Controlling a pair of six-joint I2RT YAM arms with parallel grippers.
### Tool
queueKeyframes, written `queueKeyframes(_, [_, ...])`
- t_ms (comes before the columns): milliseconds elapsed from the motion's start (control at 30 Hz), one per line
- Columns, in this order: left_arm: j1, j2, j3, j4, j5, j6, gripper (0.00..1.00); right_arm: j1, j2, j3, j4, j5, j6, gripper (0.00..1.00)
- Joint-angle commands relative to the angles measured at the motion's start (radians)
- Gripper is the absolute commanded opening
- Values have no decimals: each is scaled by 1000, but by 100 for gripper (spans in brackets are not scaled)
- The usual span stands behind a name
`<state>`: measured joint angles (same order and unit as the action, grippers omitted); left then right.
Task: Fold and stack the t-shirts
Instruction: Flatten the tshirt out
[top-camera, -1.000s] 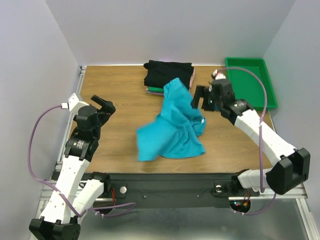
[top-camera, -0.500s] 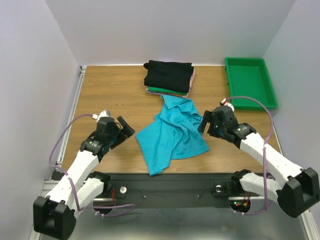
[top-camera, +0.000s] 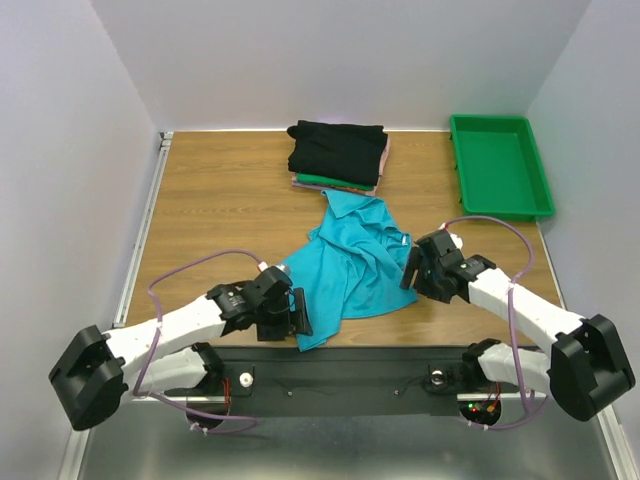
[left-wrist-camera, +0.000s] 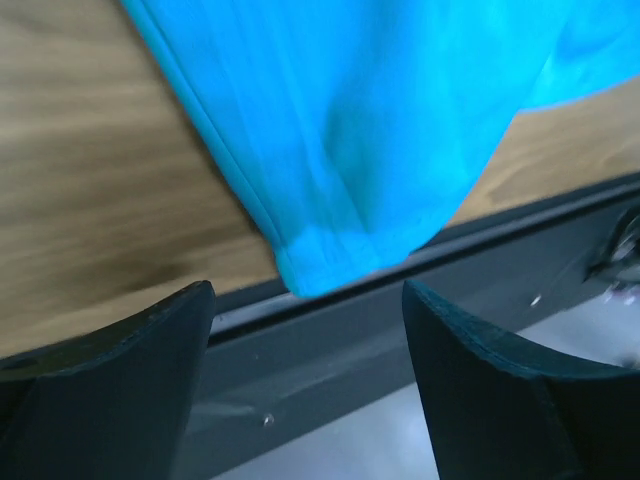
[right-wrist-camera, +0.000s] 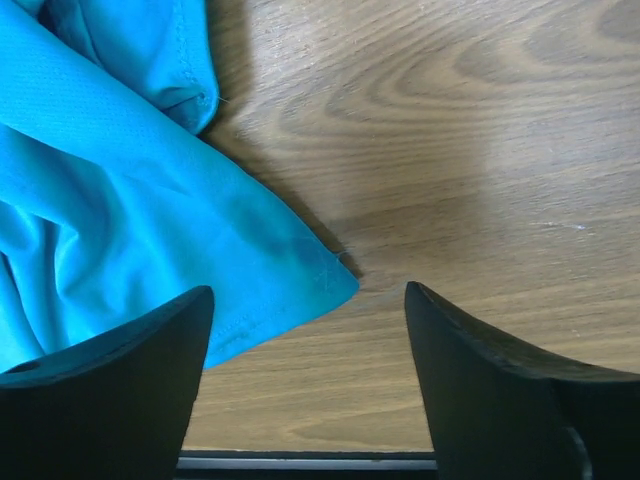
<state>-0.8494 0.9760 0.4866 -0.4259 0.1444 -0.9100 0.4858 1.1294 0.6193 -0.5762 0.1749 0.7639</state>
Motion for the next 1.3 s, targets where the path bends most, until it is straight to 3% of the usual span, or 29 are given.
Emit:
queueKeyframes(0, [-76, 49, 24, -33, 47, -36, 84, 5, 21, -19, 55, -14, 26, 79])
queueKeyframes(267, [-122, 199, -13, 102, 78, -44, 61, 13, 130, -53, 160, -60, 29, 68])
queueKeyframes(300, [-122, 207, -10, 122, 78, -43, 50, 14, 139, -56, 180, -87, 26, 66])
queueKeyframes(400, [-122, 233, 15, 136, 41, -38, 30, 25, 187, -58, 234, -83, 25, 56])
queueKeyframes(467, [-122, 243, 38, 159, 26, -29, 18, 27, 222, -38, 255, -75, 25, 37])
queueKeyframes(500, [-122, 244, 44, 159, 15, -30, 0, 30, 225, -30, 265, -78, 15, 28])
queueKeyframes(533, [-122, 236, 56, 142, -23, -33, 0, 33, 224, -12, 280, -78, -1, 16])
queueKeyframes(633, [-122, 202, 90, 113, -106, -35, 0, 37, 190, 46, 280, -78, -60, 0])
queueKeyframes(867, [-120, -38, 435, -160, -660, -44, 0, 46, -170, 204, 269, 34, -138, 0])
queueKeyframes(933, [-120, -91, 547, -145, -744, -14, 0, 46, -232, 293, 263, 50, -167, 0])
queueKeyframes(1067, [-120, -206, 673, -25, -769, 121, 0, 46, -313, 480, 251, 69, -231, 0])
queueKeyframes(1267, [-120, -212, 929, 47, -737, 310, 0, 46, -270, 819, 248, -46, -320, 0])
